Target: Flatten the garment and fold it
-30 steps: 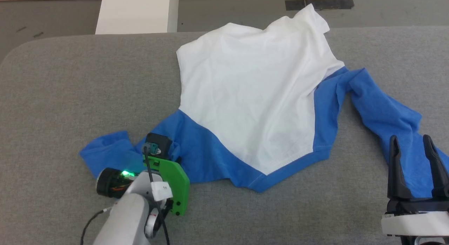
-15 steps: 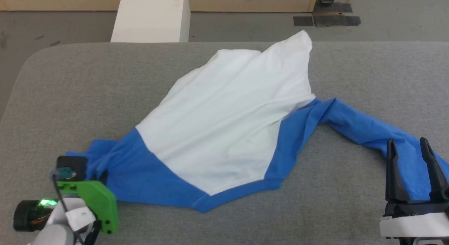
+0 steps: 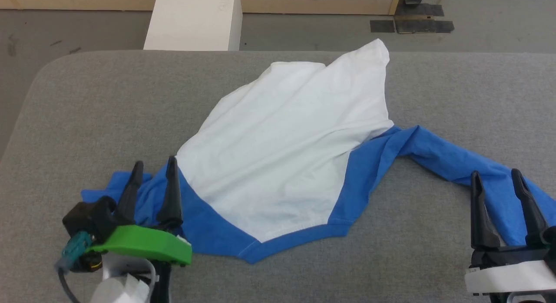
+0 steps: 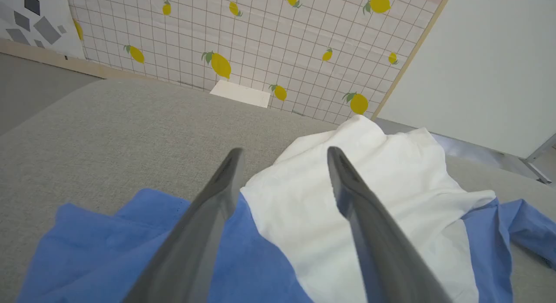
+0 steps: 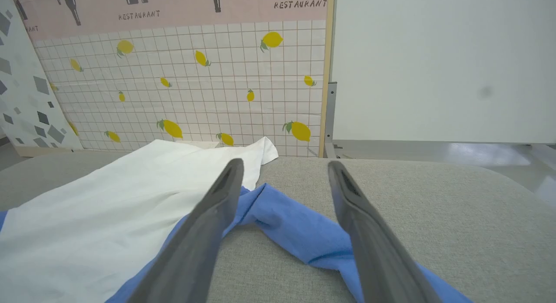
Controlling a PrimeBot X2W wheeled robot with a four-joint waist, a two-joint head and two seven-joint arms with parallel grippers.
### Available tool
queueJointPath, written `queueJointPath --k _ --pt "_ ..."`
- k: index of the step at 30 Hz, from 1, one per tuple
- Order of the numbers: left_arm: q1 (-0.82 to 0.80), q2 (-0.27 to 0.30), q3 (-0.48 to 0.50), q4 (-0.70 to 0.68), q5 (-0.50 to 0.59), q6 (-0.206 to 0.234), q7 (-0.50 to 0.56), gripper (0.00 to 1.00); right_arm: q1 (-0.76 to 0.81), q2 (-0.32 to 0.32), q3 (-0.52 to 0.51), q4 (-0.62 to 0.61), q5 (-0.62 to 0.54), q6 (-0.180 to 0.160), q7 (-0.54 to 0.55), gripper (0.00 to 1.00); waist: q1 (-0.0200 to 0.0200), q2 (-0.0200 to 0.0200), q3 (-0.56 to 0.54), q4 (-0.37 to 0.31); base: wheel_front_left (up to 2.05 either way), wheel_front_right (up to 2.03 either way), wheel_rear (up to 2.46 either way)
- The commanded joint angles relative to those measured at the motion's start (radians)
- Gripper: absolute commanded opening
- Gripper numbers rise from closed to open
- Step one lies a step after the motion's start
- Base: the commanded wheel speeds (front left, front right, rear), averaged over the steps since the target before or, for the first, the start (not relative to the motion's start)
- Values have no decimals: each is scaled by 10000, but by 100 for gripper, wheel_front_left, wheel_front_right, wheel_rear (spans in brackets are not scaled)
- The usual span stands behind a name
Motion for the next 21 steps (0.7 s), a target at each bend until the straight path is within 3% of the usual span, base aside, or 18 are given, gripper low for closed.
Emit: queueJointPath --k 1,5,10,17,21 --pt "130 -73 -66 -212 171 5 -532 100 -3 3 26 -48 -8 -15 24 100 0 0 -20 -53 0 0 0" --pt "777 -463 -165 -465 532 394 -1853 100 21 3 96 77 108 -15 -39 100 0 0 -100 -210 0 0 0" --pt "1694 -679 -235 -378 885 765 -2146 100 73 3 70 271 221 -15 -175 100 0 0 -205 -290 0 0 0" --pt "1964 -746 -98 -497 1658 664 -2161 100 53 3 89 525 443 -15 -168 100 0 0 -357 -213 0 0 0" --pt "1842 -770 -82 -585 1785 541 -2162 100 -538 3 35 480 468 -15 626 100 0 0 -234 -271 0 0 0"
